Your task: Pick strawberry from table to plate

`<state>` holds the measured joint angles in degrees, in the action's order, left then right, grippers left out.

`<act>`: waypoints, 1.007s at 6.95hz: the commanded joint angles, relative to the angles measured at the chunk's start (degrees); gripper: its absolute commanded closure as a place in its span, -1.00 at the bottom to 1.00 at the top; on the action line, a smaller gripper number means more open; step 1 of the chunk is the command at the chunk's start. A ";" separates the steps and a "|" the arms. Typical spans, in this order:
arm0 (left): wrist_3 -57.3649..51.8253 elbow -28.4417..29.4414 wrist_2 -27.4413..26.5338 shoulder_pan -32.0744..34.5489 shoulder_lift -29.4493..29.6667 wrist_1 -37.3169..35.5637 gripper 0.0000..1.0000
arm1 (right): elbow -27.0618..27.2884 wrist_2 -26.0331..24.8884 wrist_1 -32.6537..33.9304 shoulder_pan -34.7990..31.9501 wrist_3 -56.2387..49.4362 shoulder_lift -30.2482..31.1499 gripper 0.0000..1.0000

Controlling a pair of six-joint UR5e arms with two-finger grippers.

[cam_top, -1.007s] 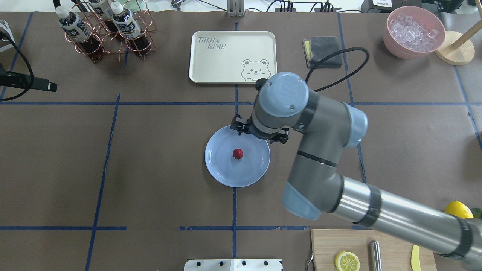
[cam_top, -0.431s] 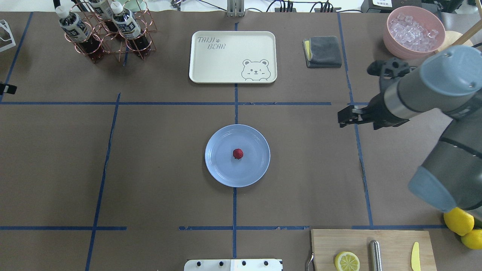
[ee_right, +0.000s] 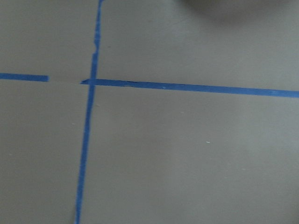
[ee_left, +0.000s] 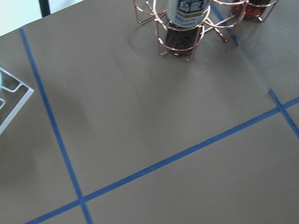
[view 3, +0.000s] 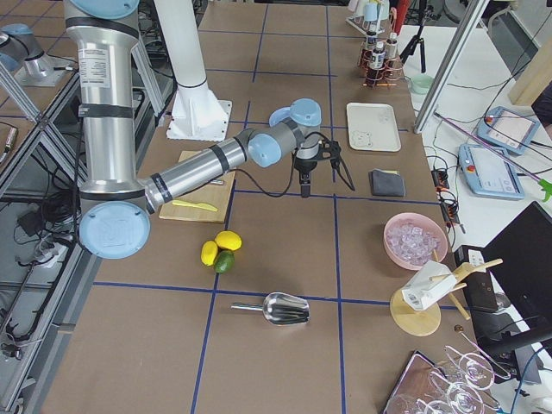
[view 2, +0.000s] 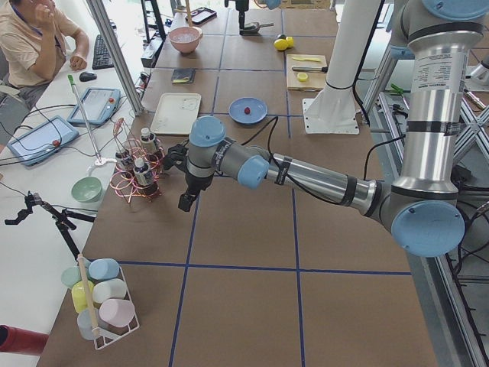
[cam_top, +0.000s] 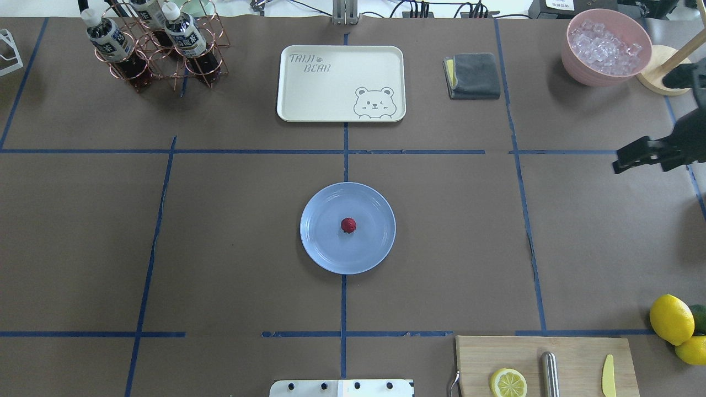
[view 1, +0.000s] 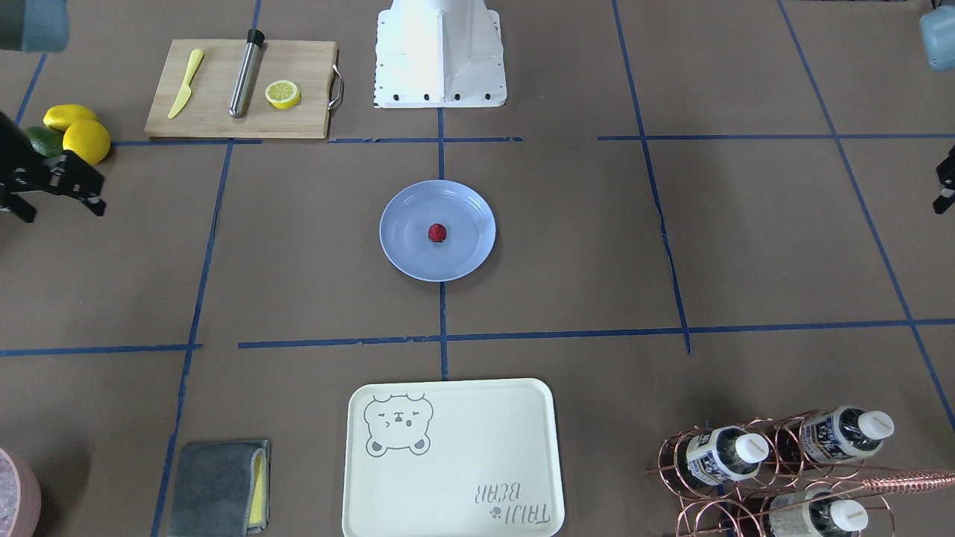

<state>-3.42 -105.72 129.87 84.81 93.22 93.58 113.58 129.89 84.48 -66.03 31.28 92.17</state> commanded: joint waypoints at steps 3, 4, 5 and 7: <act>-21.91 -0.03 0.56 8.45 1.47 -28.10 -1.00 | -4.42 8.88 0.60 -22.79 -24.58 10.47 -1.00; -22.33 2.08 2.91 8.36 1.26 -27.23 -1.00 | -4.68 10.54 0.69 -24.05 -25.21 10.66 -1.00; -22.33 6.01 3.89 8.36 1.17 -26.26 -1.00 | -5.03 11.00 0.69 -24.32 -25.31 10.92 -1.00; -21.81 7.37 4.07 8.44 0.82 -23.09 -1.00 | -5.65 10.39 0.69 -24.06 -25.40 10.93 -1.00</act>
<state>-25.56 -99.20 133.66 93.22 94.15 69.36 108.17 140.55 85.16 -90.03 5.99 103.15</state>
